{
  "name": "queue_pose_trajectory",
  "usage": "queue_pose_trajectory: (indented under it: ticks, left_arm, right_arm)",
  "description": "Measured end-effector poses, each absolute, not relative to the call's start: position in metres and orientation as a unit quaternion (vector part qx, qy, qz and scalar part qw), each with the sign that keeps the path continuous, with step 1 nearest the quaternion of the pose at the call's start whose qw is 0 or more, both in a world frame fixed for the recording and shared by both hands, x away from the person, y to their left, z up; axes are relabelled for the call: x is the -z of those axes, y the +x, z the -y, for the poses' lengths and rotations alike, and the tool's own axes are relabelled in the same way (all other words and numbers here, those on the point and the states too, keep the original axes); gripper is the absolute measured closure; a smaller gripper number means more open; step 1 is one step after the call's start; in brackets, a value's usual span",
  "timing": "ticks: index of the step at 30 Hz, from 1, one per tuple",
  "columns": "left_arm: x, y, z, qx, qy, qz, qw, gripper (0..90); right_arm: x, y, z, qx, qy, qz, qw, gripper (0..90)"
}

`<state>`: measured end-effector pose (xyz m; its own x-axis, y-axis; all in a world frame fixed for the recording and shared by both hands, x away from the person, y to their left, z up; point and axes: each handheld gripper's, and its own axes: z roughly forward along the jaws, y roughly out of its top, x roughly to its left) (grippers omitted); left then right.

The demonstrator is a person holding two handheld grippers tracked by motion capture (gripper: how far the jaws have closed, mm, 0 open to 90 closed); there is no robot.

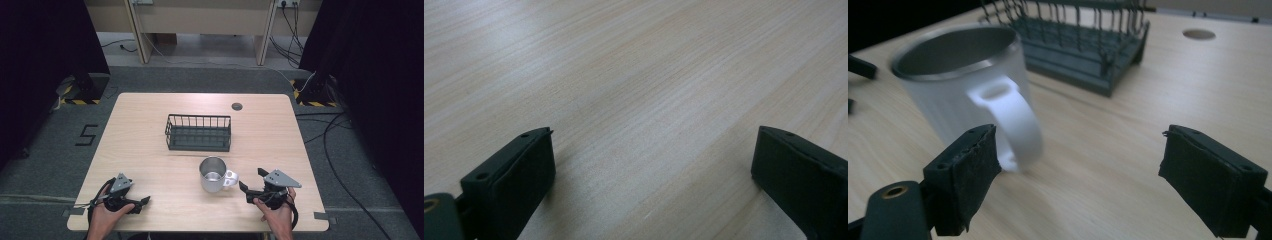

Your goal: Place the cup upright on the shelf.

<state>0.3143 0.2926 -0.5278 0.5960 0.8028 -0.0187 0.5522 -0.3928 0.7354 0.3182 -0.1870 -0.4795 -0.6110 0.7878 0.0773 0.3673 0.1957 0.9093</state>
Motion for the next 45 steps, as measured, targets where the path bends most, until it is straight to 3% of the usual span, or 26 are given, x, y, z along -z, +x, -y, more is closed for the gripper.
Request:
queue_pose_trajectory:
  ticks: [19, 45]
  left_arm:
    - [0.528, 0.314, -0.293, -0.173, 0.816, -0.415, 0.363, 3.1]
    - [0.528, 0.314, -0.293, -0.173, 0.816, -0.415, 0.362, 3.1]
  right_arm:
    - [0.463, 0.322, 0.145, -0.577, 0.298, -0.736, 0.191, 15.0]
    - [0.477, 0.347, 0.119, -0.572, 0.252, -0.763, 0.165, 13.4]
